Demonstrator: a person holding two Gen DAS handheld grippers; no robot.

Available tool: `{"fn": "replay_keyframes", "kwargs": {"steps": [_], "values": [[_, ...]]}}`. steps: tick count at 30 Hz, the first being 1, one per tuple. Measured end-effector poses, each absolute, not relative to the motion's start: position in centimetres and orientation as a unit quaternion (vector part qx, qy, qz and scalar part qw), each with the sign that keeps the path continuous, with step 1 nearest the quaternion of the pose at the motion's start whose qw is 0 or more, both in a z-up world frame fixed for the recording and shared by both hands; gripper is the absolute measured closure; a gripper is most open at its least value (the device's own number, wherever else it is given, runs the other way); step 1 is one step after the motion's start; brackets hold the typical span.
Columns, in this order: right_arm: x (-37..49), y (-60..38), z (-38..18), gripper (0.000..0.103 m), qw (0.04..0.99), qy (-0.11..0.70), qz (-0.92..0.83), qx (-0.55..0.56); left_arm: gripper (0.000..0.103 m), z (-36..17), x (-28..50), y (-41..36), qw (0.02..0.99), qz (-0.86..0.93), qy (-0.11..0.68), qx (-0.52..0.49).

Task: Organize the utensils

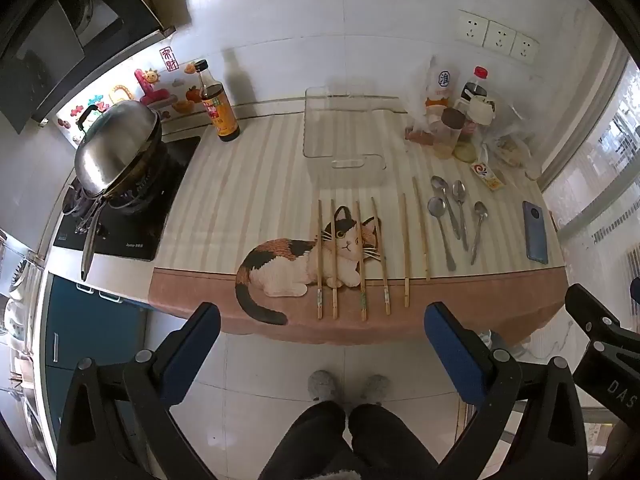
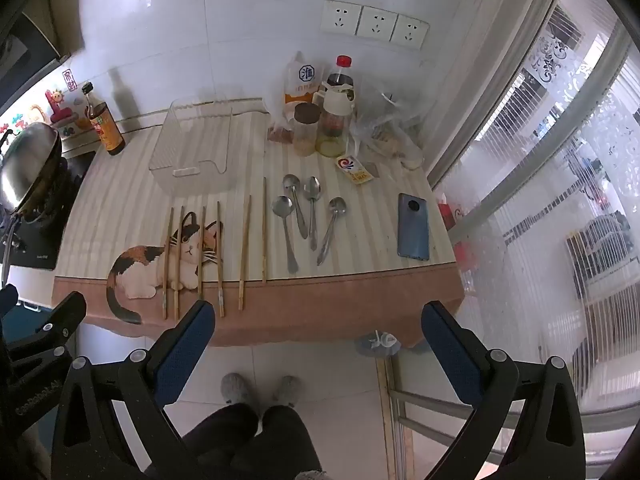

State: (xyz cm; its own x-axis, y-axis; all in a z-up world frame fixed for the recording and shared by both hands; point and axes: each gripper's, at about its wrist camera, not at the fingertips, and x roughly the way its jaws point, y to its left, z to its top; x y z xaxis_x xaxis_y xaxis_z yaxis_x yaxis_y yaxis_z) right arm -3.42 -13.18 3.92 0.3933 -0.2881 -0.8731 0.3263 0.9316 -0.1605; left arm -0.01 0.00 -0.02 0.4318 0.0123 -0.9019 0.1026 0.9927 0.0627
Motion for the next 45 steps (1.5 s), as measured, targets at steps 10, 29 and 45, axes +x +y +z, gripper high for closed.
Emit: {"fn": "replay_keyframes", "kwargs": {"steps": [10,29,45], "values": [[-4.2,-12.9,4.0,0.000,0.835,0.517,-0.188,0.011,0.000,0.1,-0.1,0.0,0.848,-0.029,0.526,0.054],[-5.7,-11.8,5.3,0.000,0.839,0.511,-0.186,0.012,0.000,1.1,-1.7,0.4,0.853,-0.031,0.518,0.047],[-5.7,-11.8,5.2,0.000,0.840,0.510,-0.184,0.010,0.000,1.2,-1.9,0.4,0.853,-0.029,0.520,0.047]]}}
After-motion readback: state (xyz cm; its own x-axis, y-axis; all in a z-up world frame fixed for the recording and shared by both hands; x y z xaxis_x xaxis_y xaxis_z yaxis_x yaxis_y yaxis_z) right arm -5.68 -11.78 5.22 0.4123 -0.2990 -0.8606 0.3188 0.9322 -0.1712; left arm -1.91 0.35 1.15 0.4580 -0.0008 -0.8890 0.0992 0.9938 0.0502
